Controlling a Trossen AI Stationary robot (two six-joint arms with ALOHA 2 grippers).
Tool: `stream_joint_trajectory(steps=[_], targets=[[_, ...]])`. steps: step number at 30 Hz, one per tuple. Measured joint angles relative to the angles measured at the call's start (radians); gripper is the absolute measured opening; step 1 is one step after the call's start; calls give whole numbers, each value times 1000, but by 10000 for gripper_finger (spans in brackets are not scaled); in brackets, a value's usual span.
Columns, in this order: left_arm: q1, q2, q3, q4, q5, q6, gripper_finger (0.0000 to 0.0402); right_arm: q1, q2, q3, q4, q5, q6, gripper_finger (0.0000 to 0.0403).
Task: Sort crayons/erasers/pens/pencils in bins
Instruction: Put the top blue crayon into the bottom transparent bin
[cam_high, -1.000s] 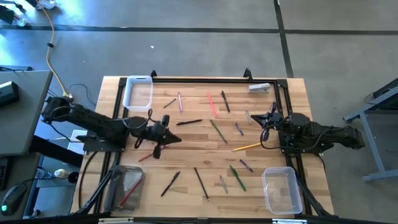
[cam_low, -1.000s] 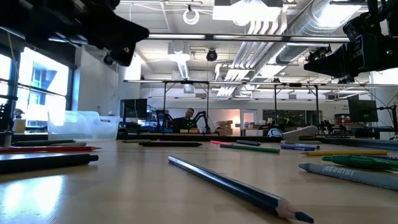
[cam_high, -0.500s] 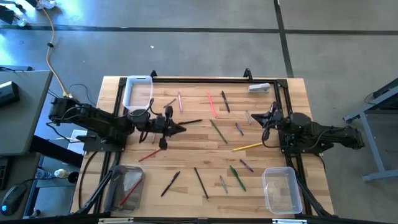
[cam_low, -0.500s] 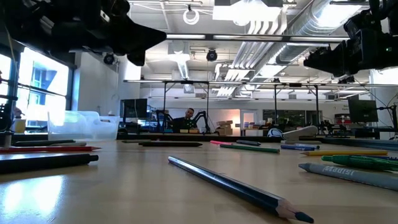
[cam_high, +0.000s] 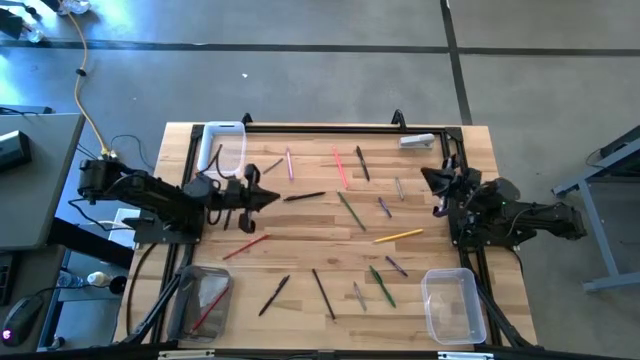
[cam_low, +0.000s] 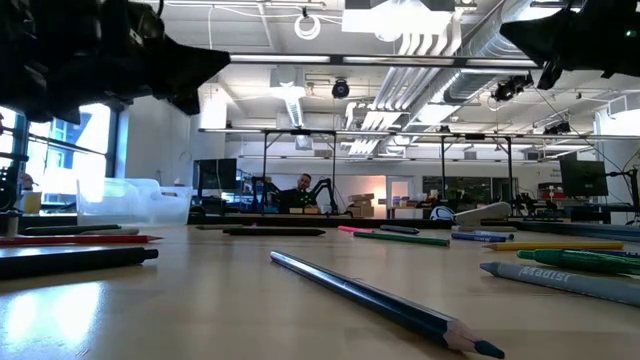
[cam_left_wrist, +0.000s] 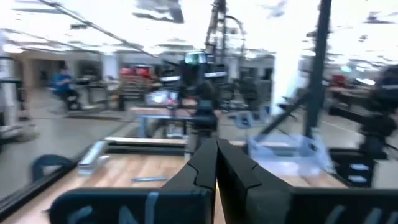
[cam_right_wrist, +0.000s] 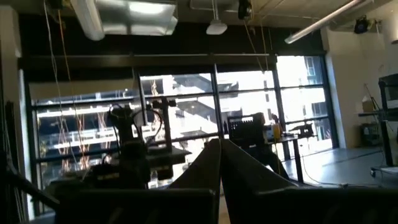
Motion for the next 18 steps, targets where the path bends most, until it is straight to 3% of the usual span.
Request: stream_joint_trajectory(steps=[6,10,18], targets=[[37,0,-18,-7,-69,-34,0,1,106,69,-118,67,45,0],[37,0,-18,-7,-69,-21,0,1,275,179,-291,133,131,0],[37,0,-18,-7,-72,-16,0,3,667,429,-653,149,363,0]])
